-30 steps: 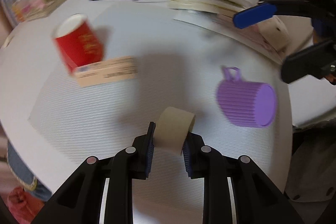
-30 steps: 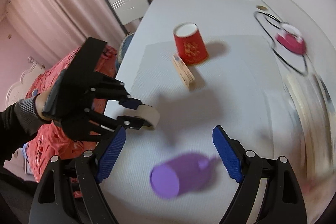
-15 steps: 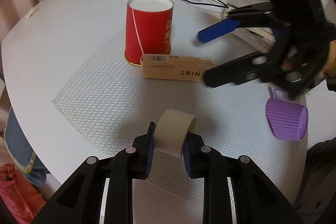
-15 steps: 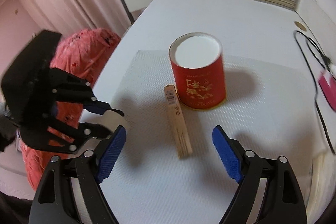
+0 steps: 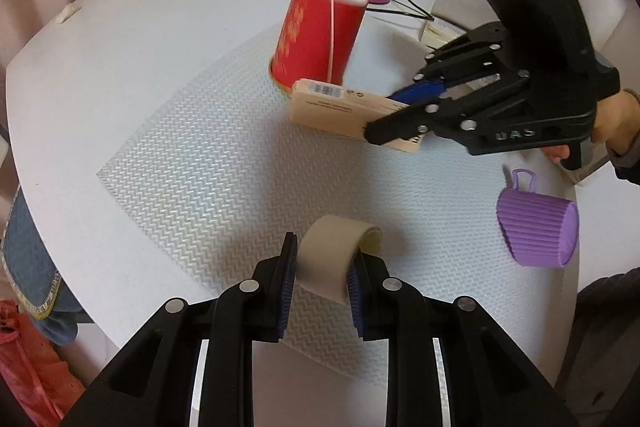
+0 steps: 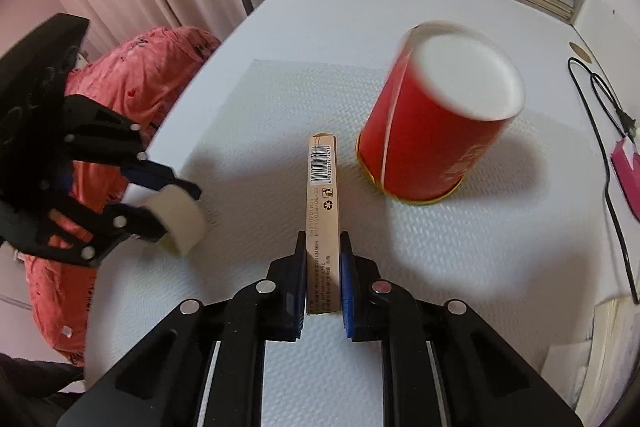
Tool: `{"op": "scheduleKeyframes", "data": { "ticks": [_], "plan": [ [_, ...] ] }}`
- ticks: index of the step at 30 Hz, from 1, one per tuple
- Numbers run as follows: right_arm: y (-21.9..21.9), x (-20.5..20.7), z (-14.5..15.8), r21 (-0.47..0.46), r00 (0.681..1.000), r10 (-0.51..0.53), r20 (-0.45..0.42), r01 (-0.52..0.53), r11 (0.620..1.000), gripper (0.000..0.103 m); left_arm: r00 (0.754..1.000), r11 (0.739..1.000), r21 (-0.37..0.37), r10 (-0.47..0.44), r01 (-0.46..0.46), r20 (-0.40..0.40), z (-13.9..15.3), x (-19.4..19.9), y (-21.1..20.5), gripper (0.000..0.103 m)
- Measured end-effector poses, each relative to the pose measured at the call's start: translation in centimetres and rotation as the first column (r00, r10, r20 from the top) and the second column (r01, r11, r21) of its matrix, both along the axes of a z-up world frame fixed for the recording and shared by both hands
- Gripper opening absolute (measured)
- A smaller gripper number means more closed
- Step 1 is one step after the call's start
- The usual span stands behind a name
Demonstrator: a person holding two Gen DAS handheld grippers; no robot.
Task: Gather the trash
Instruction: 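Carry the tape roll and toothbrush box down to the orange bin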
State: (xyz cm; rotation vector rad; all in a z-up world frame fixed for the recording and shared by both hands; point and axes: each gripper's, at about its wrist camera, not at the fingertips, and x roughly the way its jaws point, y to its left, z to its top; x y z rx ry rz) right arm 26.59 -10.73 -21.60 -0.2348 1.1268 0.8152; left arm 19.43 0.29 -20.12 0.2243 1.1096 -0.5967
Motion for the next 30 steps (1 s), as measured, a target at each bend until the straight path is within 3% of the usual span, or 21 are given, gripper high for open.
{"op": "scheduleKeyframes", "data": {
  "ticks": [9, 17, 30],
  "plan": [
    [-2.0, -4.2, 5.0, 0.050, 0.999, 0.037, 0.024, -0.038, 0.998, 0.015, 0.999, 1.000, 0.001, 0.019, -0.019, 0.037, 2.9, -3.1, 0.1, 0.025],
    [-3.7, -9.3, 9.7, 0.051, 0.992, 0.114, 0.063, -0.117, 0.992, 0.015, 0.997, 0.999, 0.023, 0.038, -0.040, 0.073, 6.5, -8.2, -0.3, 0.025],
    [-2.9, -18.0, 14.2, 0.100, 0.955, 0.277, 0.105, -0.287, 0.953, 0.015, 0.977, 0.980, 0.077, 0.172, -0.183, 0.127, 10.8, -18.4, 1.2, 0.025]
  ]
}}
